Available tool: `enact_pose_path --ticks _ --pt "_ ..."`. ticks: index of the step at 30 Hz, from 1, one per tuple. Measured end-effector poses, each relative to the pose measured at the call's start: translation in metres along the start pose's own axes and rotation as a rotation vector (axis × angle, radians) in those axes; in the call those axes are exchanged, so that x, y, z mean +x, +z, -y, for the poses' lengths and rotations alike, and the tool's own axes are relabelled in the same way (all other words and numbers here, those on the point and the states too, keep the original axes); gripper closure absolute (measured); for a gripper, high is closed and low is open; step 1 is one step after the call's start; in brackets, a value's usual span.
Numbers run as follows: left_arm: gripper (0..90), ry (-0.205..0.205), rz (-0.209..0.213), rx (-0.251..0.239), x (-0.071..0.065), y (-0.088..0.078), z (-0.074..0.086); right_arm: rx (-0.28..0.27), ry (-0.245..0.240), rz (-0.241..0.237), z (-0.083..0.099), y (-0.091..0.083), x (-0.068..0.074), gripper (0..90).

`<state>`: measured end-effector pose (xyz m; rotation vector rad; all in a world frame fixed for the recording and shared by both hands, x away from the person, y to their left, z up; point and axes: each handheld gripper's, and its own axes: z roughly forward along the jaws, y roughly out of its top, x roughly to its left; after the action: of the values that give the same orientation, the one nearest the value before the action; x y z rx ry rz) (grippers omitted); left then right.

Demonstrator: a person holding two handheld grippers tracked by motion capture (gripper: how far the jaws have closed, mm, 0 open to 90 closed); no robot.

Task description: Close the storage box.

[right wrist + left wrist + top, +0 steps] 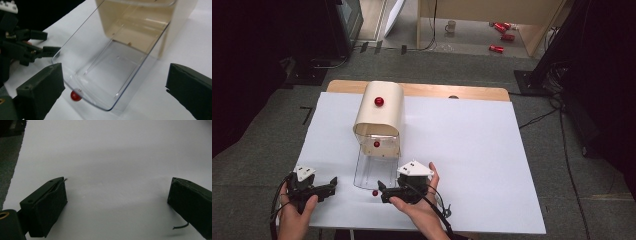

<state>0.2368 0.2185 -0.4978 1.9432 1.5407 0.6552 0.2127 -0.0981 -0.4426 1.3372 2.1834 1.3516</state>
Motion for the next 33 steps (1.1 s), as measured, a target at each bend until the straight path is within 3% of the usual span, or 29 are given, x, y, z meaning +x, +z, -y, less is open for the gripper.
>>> enact_pose_path --ticks 8,11,16,24,28,33 --pt "2.3 0.001 0.000 0.001 0.000 0.000 0.000 0.016 -0.029 -0.012 0.017 0.007 0.020 0.0" --pt "2.3 0.001 0.000 0.000 0.000 0.000 0.000 0.015 -0.045 0.026 0.022 0.011 0.025 0.0" --pt "2.3 0.000 0.000 -0.001 0.000 0.000 0.000 0.028 -0.020 0.093 0.033 0.022 0.025 0.0" --pt "2.3 0.000 0.000 -0.001 0.000 0.000 0.000 0.073 -0.026 0.092 0.043 0.036 0.028 0.0" --pt "2.3 0.000 0.000 -0.001 0.000 0.000 0.000 0.102 -0.027 0.123 0.046 0.043 0.030 0.0" --pt "2.3 -0.001 0.000 -0.001 0.000 0.000 0.000 0.098 -0.023 0.157 0.045 0.043 0.030 4.2"
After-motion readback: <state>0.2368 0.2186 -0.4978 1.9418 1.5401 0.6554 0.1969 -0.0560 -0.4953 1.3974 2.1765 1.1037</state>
